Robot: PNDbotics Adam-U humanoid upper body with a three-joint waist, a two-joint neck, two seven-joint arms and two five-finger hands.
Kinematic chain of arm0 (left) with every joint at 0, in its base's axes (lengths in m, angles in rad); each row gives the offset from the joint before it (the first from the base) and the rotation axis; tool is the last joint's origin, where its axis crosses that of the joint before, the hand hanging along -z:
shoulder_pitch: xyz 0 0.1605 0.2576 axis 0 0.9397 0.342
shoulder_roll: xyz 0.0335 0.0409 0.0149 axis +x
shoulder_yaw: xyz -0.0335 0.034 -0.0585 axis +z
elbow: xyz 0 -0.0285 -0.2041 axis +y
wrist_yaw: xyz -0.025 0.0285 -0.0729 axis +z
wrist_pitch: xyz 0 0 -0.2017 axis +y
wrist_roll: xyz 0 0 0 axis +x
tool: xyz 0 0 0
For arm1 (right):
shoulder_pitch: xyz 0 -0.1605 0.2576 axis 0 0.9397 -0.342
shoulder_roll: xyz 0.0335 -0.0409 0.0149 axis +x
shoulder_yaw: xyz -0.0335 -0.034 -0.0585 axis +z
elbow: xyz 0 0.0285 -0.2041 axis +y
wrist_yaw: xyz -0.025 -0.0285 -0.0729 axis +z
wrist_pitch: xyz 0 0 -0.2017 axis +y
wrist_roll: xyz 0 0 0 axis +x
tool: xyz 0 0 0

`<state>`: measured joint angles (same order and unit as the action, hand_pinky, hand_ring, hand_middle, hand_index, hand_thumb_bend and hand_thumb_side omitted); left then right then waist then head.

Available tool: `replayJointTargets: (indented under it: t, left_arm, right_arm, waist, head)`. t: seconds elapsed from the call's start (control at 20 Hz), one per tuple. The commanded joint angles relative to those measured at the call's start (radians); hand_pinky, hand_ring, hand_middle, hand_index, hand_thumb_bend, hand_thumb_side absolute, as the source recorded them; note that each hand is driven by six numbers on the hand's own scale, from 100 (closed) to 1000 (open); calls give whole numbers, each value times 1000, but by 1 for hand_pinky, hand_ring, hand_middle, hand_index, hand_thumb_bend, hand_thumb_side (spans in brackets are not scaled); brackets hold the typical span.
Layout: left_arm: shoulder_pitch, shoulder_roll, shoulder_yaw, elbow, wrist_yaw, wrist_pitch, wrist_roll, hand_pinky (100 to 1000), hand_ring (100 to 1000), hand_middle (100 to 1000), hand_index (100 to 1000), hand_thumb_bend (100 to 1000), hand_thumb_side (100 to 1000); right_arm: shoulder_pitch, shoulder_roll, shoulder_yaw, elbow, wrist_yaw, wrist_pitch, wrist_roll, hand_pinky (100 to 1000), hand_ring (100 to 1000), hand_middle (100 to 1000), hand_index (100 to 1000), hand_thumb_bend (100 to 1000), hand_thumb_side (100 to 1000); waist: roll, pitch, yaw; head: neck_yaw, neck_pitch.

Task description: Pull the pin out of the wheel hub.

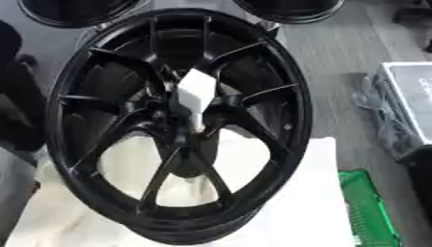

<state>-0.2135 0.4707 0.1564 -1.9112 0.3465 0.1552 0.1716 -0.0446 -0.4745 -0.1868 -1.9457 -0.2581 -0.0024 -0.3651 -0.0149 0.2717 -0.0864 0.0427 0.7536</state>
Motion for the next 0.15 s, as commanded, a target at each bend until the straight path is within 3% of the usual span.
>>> replayJointTargets:
  t: [0.05, 0.15]
  left_arm:
    - [-29, 6, -9, -18, -20, -8, -13, 620, 672, 662, 731, 100, 769]
    - [-44, -3, -17, -16, -36, -17, -19, 620, 672, 663, 733, 100, 766]
  right_arm:
    - [-37, -32, 24, 32, -45, -40, 57, 742, 800, 729, 879, 100, 676]
    - [-65, -25, 34, 62, -48, -52, 74, 736, 793, 729, 877, 100, 680]
  waist:
    - [0, -20, 5]
    - [1, -18, 12]
  head:
    - [-6, -8]
    - [-5, -16]
